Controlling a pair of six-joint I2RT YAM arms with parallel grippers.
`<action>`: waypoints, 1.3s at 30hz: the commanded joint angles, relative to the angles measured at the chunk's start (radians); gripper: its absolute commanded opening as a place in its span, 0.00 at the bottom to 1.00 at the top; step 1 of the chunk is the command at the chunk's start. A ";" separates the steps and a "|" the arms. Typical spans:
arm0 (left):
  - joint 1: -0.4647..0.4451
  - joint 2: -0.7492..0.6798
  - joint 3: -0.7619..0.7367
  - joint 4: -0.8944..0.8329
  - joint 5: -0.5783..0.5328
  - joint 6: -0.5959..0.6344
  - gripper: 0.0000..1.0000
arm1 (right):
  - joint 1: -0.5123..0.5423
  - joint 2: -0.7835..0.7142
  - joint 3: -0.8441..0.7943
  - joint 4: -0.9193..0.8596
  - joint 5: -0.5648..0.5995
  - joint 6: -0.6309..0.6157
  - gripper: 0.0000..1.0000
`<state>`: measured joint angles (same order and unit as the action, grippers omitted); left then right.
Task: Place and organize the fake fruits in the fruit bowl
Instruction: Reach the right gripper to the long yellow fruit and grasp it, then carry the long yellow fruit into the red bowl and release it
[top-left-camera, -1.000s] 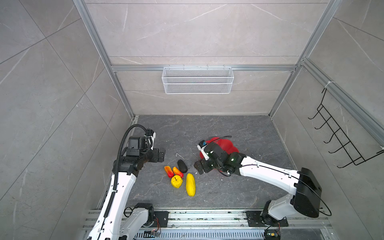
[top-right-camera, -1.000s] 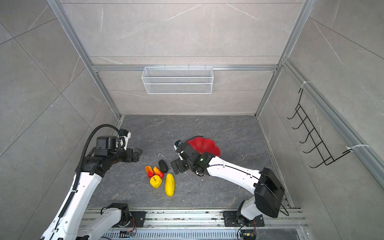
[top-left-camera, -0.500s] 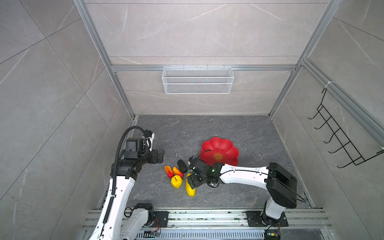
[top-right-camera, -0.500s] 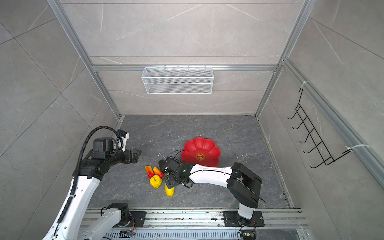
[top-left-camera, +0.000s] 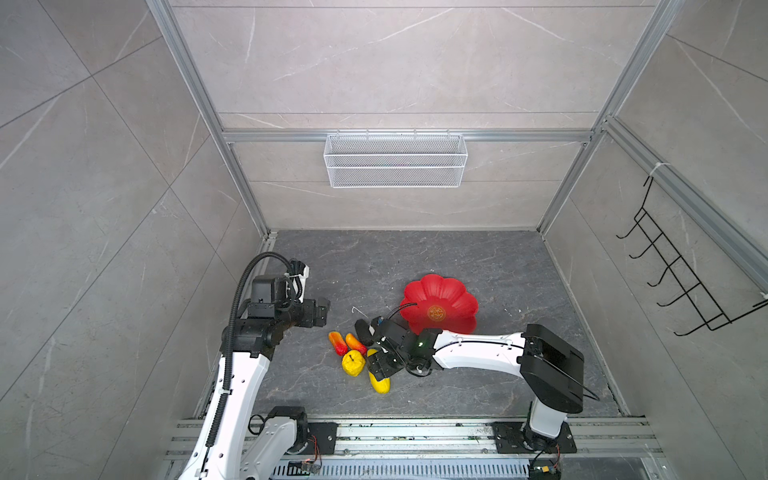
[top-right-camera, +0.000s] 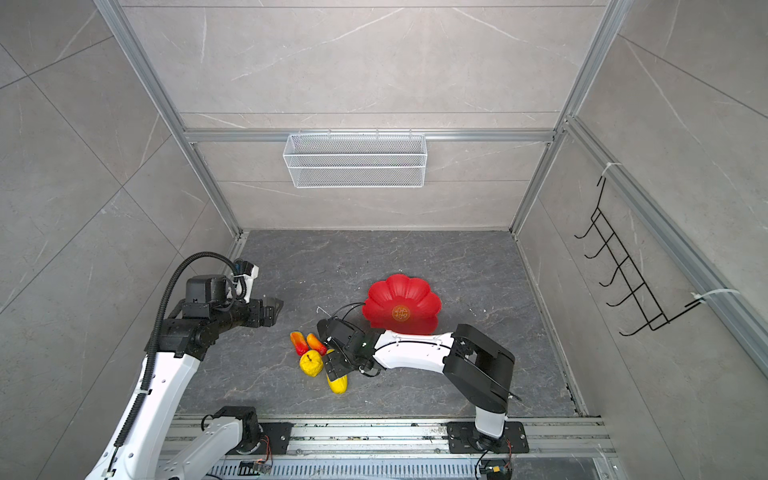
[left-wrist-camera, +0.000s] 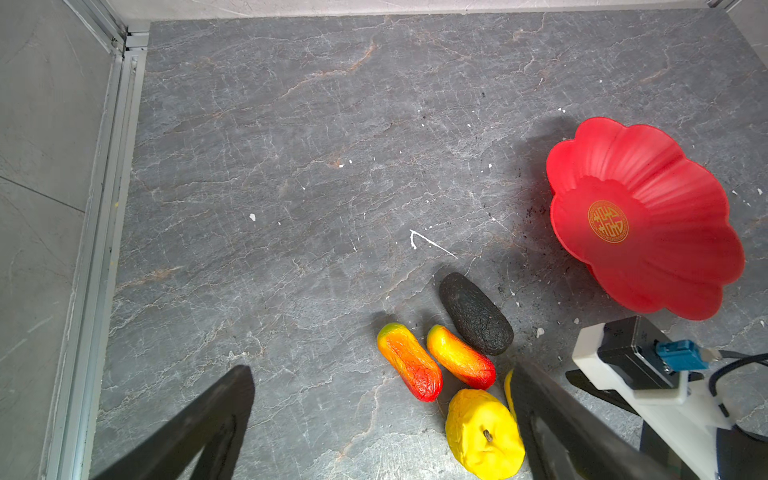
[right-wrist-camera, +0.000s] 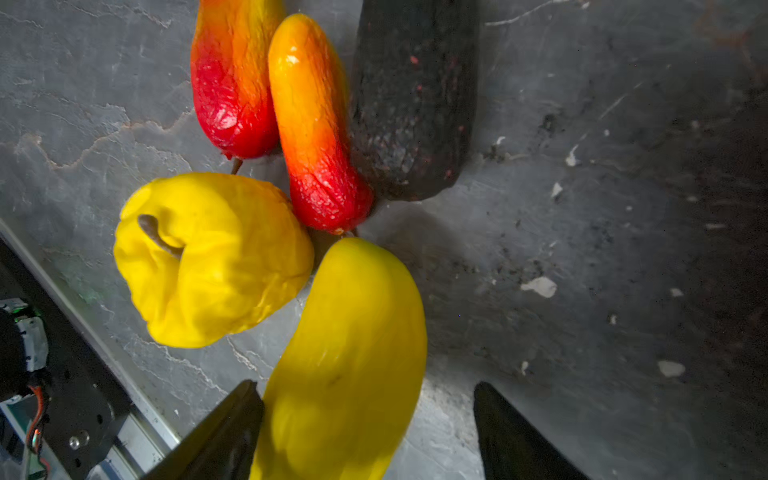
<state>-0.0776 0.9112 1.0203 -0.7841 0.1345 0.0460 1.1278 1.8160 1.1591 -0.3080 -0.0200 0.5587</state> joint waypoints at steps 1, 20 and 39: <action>0.004 -0.004 -0.003 0.016 0.011 0.022 1.00 | 0.007 0.039 0.022 0.001 -0.021 0.012 0.80; 0.007 0.013 -0.004 0.017 0.010 0.021 1.00 | 0.007 -0.069 0.049 -0.096 0.035 -0.059 0.44; 0.010 -0.034 0.006 0.014 0.045 0.022 1.00 | -0.624 -0.257 0.026 -0.096 0.209 -0.471 0.42</action>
<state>-0.0719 0.9058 1.0187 -0.7826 0.1497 0.0460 0.5350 1.5127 1.1702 -0.4255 0.1925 0.1669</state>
